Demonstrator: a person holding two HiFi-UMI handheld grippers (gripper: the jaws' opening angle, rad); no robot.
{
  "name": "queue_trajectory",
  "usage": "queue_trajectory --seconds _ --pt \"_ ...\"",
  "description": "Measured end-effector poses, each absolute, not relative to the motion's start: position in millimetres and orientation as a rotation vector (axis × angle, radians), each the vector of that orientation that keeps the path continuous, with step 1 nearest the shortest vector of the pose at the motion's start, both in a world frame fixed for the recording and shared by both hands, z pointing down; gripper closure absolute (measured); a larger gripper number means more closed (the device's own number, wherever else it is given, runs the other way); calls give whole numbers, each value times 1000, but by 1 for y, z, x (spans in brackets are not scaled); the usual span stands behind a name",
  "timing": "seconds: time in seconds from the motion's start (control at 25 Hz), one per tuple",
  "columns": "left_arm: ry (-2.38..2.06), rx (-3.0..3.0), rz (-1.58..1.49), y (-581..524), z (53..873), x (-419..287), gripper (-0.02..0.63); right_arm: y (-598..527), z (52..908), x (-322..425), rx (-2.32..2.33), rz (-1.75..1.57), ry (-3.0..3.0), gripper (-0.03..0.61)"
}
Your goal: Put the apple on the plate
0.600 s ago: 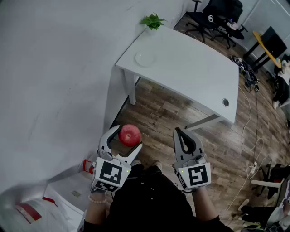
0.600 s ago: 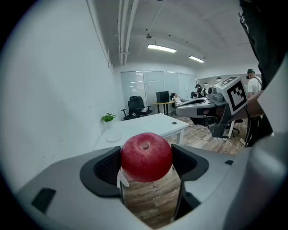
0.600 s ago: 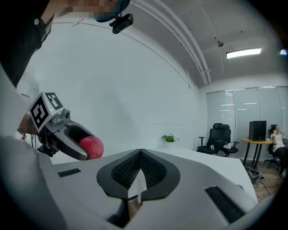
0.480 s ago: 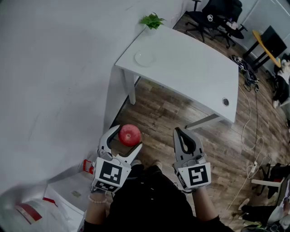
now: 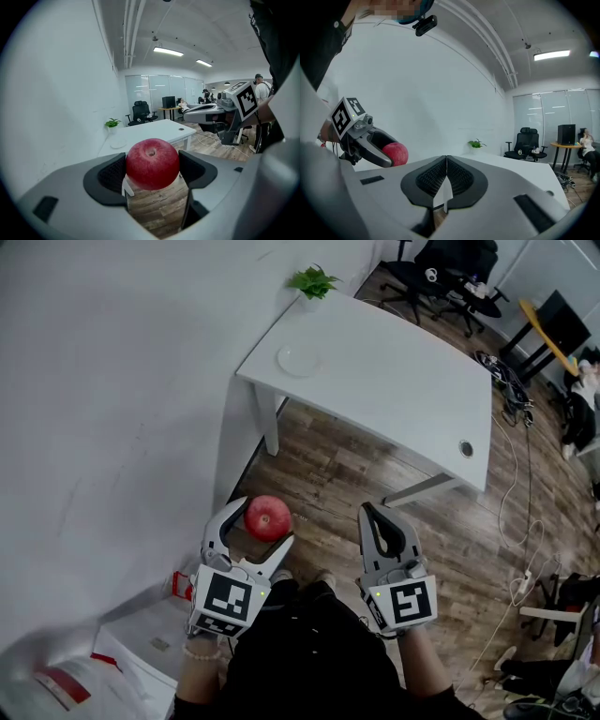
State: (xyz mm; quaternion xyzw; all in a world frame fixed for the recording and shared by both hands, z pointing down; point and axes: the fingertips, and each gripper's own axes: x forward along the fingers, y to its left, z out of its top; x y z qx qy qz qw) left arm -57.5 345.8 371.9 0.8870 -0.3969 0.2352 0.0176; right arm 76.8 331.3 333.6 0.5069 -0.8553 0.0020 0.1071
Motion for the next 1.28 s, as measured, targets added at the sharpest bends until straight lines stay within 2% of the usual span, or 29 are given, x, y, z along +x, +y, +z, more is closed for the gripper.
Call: queue_trajectory --seconds 1.28 --pt "-1183 2846 662 336 365 -109 247 333 328 31 1634 -6 -2444 537"
